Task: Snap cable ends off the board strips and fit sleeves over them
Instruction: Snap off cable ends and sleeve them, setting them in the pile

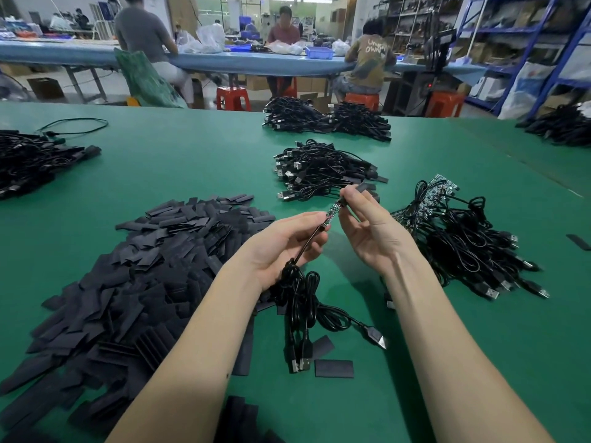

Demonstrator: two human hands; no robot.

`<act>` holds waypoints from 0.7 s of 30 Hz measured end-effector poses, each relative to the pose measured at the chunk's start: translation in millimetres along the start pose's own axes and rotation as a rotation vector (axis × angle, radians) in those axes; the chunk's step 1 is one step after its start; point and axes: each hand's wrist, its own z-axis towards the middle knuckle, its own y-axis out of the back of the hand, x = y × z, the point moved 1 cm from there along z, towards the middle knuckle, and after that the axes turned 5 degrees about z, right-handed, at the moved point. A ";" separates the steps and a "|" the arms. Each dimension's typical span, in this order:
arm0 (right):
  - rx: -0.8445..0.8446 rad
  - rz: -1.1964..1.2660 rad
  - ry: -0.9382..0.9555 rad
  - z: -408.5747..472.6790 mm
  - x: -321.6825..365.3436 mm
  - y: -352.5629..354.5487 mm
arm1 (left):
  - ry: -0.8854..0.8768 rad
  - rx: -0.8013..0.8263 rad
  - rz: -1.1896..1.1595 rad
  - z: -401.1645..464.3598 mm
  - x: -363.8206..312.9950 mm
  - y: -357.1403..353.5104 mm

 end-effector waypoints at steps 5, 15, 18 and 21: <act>0.049 -0.047 0.021 2.3 1.0 1.8 | 0.001 0.025 -0.003 -1.4 -0.4 -0.5; 0.210 -0.232 -0.103 -2.1 5.3 9.4 | -0.037 0.100 0.231 -5.6 -8.1 8.0; 0.246 -0.255 -0.099 -2.8 6.8 13.4 | -0.076 0.082 0.276 -5.7 -10.9 9.6; 0.249 -0.269 -0.053 -2.2 4.3 12.0 | -0.110 0.081 0.276 -6.2 -11.7 9.2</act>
